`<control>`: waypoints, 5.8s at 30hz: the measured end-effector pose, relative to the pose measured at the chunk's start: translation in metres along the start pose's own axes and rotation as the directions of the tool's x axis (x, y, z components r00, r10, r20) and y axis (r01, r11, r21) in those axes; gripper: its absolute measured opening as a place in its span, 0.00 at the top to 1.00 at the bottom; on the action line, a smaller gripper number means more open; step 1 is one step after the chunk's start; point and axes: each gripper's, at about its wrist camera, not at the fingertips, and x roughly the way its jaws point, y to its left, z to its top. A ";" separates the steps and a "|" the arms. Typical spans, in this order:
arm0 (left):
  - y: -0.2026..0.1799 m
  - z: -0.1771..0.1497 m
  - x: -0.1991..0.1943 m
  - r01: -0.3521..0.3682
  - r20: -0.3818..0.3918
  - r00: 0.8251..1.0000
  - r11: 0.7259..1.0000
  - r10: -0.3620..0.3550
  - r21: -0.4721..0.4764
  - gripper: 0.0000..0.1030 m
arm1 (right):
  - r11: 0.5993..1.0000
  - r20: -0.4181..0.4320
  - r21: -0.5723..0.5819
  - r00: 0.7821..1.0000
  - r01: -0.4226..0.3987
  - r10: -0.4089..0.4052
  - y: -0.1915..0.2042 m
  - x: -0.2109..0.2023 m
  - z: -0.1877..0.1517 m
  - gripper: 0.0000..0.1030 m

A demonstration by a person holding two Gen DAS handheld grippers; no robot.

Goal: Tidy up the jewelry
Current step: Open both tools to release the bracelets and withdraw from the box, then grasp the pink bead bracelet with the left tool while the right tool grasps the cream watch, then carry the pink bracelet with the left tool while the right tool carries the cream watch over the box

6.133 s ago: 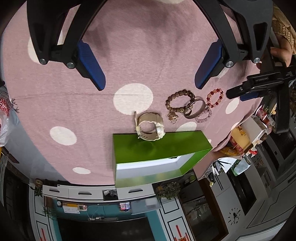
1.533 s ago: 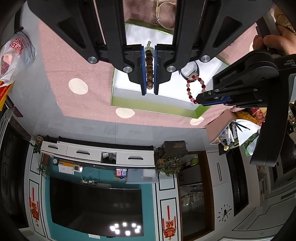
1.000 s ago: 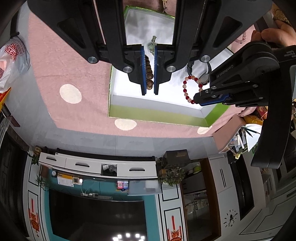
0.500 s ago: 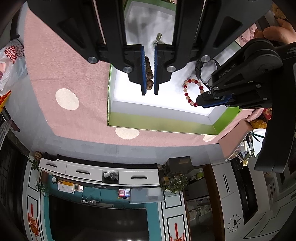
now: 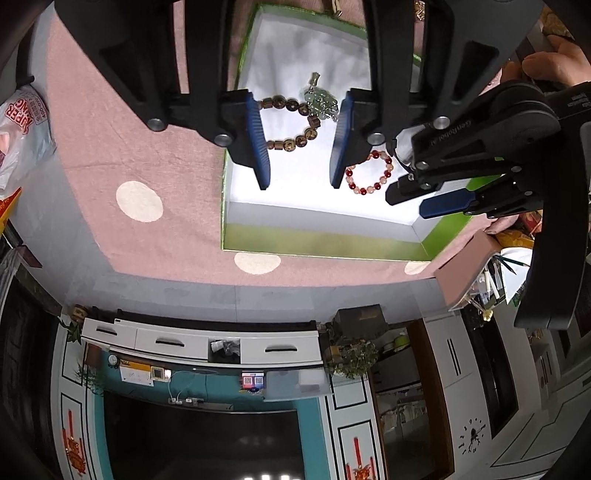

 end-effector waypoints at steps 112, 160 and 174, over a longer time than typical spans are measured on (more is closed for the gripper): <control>0.085 -0.179 -0.067 -0.029 -0.105 0.994 0.979 0.008 -0.203 0.91 | 0.975 -0.133 -0.193 0.987 -0.114 0.089 0.059 -0.029 -0.128 0.53; 0.055 -0.139 -0.178 0.084 0.142 0.988 0.983 -0.060 -0.165 0.93 | 0.980 0.108 -0.071 0.975 -0.185 0.192 0.050 -0.133 -0.132 0.83; 0.042 -0.122 -0.200 0.101 0.193 0.978 0.986 -0.074 -0.130 0.93 | 0.981 0.151 -0.105 0.972 -0.166 0.181 0.057 -0.151 -0.119 0.83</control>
